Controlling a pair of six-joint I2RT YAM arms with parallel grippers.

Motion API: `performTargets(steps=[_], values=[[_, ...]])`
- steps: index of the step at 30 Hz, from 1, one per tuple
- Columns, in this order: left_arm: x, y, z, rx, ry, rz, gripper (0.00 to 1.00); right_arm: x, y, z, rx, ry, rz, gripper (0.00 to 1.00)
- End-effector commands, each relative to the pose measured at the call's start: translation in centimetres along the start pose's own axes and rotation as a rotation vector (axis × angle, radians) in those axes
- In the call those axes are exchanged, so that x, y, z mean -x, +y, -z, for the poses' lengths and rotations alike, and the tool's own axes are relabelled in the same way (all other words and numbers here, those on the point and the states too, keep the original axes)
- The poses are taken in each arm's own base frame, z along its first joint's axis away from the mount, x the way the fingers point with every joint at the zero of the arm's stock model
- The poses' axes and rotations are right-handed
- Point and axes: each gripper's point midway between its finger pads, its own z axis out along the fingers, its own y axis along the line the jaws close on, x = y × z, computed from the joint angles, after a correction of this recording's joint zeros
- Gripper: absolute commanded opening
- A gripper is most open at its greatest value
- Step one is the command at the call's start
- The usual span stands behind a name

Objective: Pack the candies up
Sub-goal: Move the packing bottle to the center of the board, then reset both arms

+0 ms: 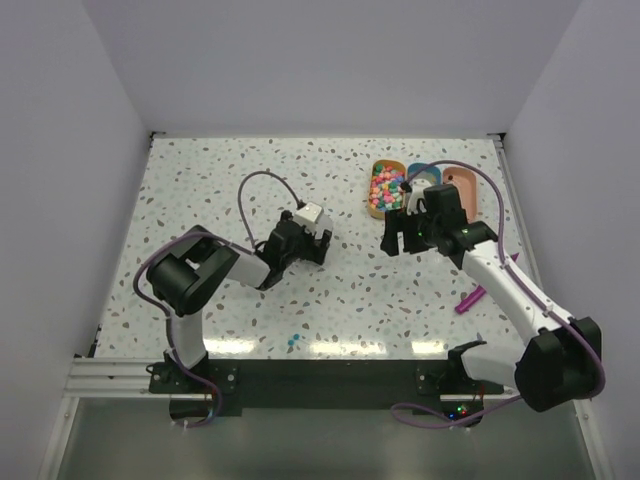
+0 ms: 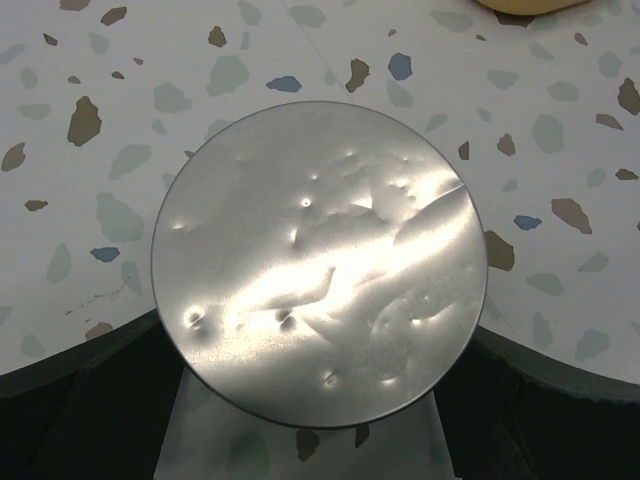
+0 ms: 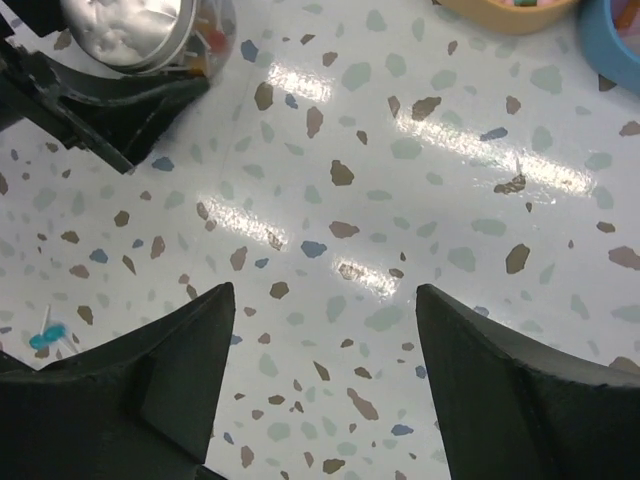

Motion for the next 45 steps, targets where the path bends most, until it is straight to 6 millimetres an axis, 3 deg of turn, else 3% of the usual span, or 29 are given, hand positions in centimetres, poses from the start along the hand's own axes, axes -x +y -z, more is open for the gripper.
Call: performTargets(steps=[1, 6, 10, 11, 13, 18, 19, 21, 26, 29, 32, 33, 38, 41, 45], values=[[0.3, 1.9, -0.5, 0.046, 0.023, 0.081, 1.0, 0.5, -1.1, 0.9, -0.06, -0.059, 0.004, 0.78], [-0.6, 2.6, 0.7, 0.112, 0.063, 0.125, 1.0, 1.0, -1.9, 2.6, -0.118, -0.136, 0.009, 0.83], [-1.0, 1.2, 3.3, 0.12, 0.06, 0.112, 1.0, 1.9, -3.1, 5.1, -0.205, -0.266, -0.008, 0.93], [-1.0, 0.9, 3.8, 0.116, 0.06, 0.109, 1.0, 2.3, -3.2, 6.3, -0.218, -0.312, -0.006, 0.99], [-0.6, 0.5, 5.1, 0.122, 0.051, 0.113, 1.0, 2.5, -4.3, 7.5, -0.289, -0.353, -0.02, 0.99], [-0.1, 2.1, 8.3, 0.203, 0.043, 0.178, 1.0, 3.5, -6.7, 12.5, -0.462, -0.503, -0.06, 0.99], [1.2, 2.3, 9.3, 0.211, 0.008, 0.189, 1.0, 3.5, -7.9, 13.7, -0.544, -0.535, -0.08, 0.99], [1.8, 3.3, 10.6, 0.252, -0.008, 0.187, 1.0, 3.5, -8.5, 15.0, -0.585, -0.571, -0.069, 0.99], [8.1, 6.2, 15.9, 0.368, -0.176, 0.166, 1.0, 3.5, -9.4, 19.5, -0.681, -0.693, -0.061, 0.99], [13.5, 8.9, 21.4, 0.479, -0.361, 0.17, 1.0, 2.7, -10.4, 21.7, -0.753, -0.758, -0.074, 0.99], [16.2, 10.4, 24.8, 0.546, -0.464, 0.146, 1.0, 2.5, -10.3, 23.8, -0.758, -0.857, -0.073, 0.99], [17.3, 10.9, 26.5, 0.56, -0.514, 0.153, 1.0, 2.1, -10.2, 23.4, -0.757, -0.844, -0.017, 0.99], [20.1, 12.4, 31.0, 0.63, -0.632, 0.106, 1.0, 1.6, -9.7, 24.8, -0.721, -0.962, 0.004, 0.99], [20.4, 13.8, 33.5, 0.706, -0.704, 0.119, 1.0, 1.4, -9.6, 25.0, -0.716, -0.987, 0.013, 0.99], [19.1, 14.5, 34.2, 0.75, -0.736, 0.131, 1.0, 1.0, -9.6, 25.6, -0.712, -1.03, 0.003, 0.99]])
